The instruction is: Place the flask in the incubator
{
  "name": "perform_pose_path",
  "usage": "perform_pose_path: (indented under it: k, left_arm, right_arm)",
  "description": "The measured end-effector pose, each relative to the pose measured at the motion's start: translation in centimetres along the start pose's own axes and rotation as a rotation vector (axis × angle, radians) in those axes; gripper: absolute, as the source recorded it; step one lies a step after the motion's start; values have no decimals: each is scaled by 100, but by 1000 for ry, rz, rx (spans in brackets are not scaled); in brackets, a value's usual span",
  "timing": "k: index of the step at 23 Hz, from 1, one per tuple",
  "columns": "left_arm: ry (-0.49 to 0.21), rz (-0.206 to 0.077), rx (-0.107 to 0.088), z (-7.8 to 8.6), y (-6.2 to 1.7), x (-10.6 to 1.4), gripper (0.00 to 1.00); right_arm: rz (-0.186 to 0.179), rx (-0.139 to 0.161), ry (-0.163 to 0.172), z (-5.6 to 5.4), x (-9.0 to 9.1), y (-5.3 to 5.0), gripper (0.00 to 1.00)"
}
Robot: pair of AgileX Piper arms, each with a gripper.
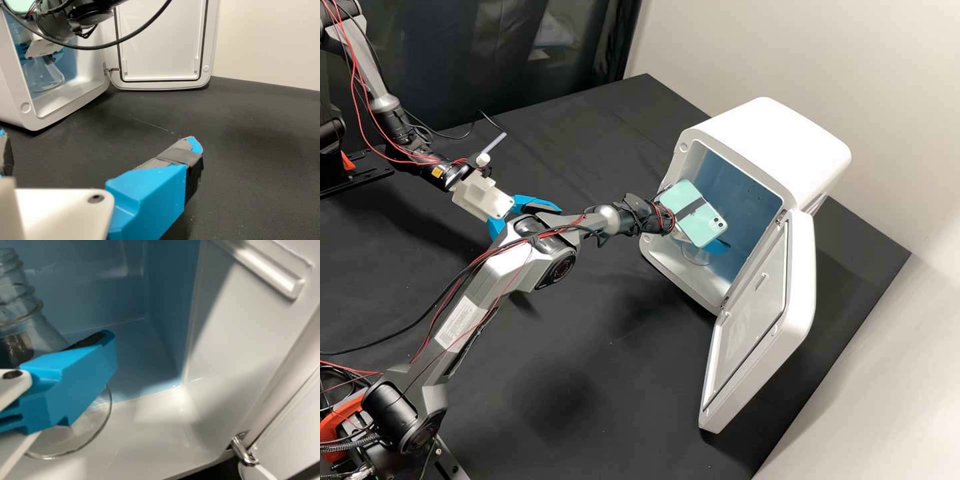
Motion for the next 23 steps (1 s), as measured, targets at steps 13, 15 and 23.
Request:
perform_pose_path:
  k: [13, 15, 23]
  left_arm:
    - [-7, -2, 2, 23, -7, -1, 100]
    - [-7, -2, 2, 23, -7, -1, 100]
    - [-14, -2, 2, 49, -9, -4, 100]
  right_arm:
    - [-17, -25, -42, 106, 22, -141, 0]
    - [-20, -23, -47, 113, 17, -166, 0]
    - [-22, -30, -50, 126, 19, -176, 100]
